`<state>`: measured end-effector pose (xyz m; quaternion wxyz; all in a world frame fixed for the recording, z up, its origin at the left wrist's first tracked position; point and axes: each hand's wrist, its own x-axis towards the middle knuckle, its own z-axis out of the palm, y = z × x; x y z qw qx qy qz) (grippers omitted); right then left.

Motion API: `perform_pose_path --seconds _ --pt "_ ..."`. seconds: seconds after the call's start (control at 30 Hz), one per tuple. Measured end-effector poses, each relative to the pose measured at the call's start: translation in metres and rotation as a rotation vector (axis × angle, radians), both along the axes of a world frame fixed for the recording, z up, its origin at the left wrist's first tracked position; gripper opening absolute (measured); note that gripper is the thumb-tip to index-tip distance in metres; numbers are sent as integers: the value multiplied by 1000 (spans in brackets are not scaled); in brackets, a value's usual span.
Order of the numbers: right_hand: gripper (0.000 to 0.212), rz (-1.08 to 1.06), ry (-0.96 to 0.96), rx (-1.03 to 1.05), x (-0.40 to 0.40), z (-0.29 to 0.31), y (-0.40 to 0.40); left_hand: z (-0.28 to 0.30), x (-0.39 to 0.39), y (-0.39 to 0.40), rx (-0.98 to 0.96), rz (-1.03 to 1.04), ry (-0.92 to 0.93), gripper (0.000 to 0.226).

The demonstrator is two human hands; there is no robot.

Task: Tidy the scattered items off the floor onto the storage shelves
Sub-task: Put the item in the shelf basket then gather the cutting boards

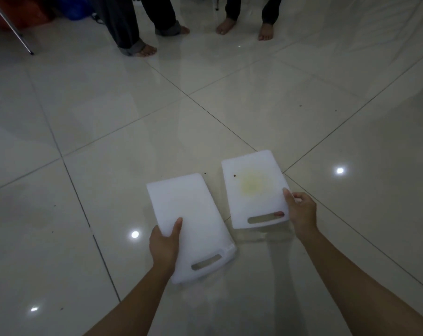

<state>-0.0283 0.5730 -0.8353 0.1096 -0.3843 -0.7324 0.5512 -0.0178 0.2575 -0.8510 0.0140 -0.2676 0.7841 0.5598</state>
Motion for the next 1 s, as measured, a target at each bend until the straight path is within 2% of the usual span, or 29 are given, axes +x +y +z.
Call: perform_pose_path --seconds 0.17,0.23,0.43,0.53,0.57,0.63,0.73,0.77,0.87,1.0 --pt "44 116 3 -264 15 -9 -34 9 3 11 145 30 -12 45" --pt "35 198 10 -257 20 -2 -51 17 3 18 198 54 -31 53" --pt "22 388 83 -56 45 8 -83 36 4 27 322 27 -66 67" --pt "21 456 38 316 58 3 -92 36 5 30 345 -57 -45 55" --pt "21 456 26 376 61 2 -93 37 6 31 348 -92 -48 49" --pt "22 455 -27 308 64 6 -93 38 8 36 334 -152 -33 38" --pt "37 366 -202 -140 64 27 -85 44 6 48 291 -241 13 30" --pt "46 359 -246 -233 65 35 -80 47 4 54 283 -275 28 26" --pt "58 358 -266 -214 66 48 -54 53 -3 81 297 -351 34 19" --pt "46 248 -114 -71 53 61 -7 62 -22 130 369 -414 -17 27"
